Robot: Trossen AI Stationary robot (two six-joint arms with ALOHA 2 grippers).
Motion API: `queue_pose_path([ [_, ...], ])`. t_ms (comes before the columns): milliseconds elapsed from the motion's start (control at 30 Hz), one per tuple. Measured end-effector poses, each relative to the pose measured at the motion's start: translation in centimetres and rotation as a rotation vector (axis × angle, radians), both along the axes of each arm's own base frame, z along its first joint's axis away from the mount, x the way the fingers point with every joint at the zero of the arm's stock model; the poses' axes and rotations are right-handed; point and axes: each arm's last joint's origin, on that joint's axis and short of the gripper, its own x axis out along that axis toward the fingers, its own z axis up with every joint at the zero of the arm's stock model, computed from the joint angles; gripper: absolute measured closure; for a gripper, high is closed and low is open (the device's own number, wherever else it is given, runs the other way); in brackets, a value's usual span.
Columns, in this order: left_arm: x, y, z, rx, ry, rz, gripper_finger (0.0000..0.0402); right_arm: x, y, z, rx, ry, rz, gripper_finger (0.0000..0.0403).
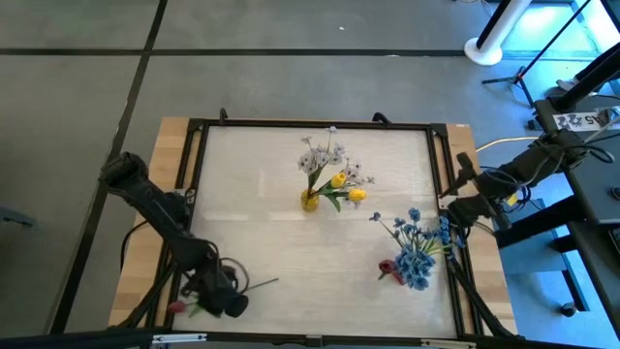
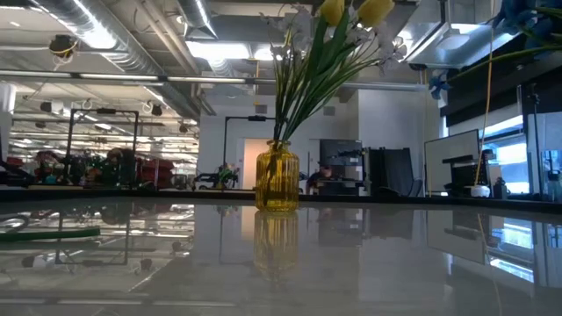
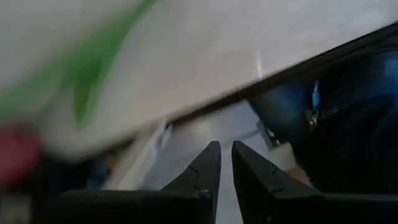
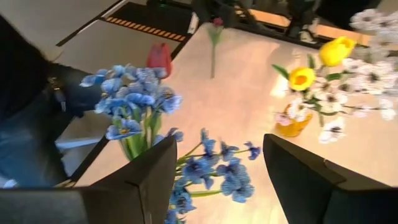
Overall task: Sort flowers into vase by color
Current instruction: Put the red flower into the red vase
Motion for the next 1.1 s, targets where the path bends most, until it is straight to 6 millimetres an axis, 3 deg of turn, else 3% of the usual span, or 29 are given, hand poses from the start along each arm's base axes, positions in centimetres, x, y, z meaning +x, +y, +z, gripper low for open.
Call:
queue_pose_path([
  [167,-1.8,-1.4,0.1,-0.069,0.293,0.147,0.0334,0.0,-0.1,0.0,-0.016,-0.009,-0.030,0.0164],
  [267,-2.6,-2.0,0.1,-0.051,0.343,0.227,0.0308,0.0,-0.1,0.0,-0.016,-0.009,-0.030,0.0164],
  [433,-2.7,-1.8,-0.1,-0.028,0.336,0.205,0.0273,0.0,-0.1,0.0,-0.019,-0.010,-0.029,0.0164],
  [767,-4.0,-1.2,-0.7,-0.002,0.361,-0.152,0.0246,0.0,-0.1,0.0,-0.013,-0.008,-0.043,0.0164],
  [1100,-3.6,-1.4,-4.7,0.070,0.345,-0.397,0.0246,-0.1,-0.2,0.0,0.022,0.002,-0.065,0.0164],
])
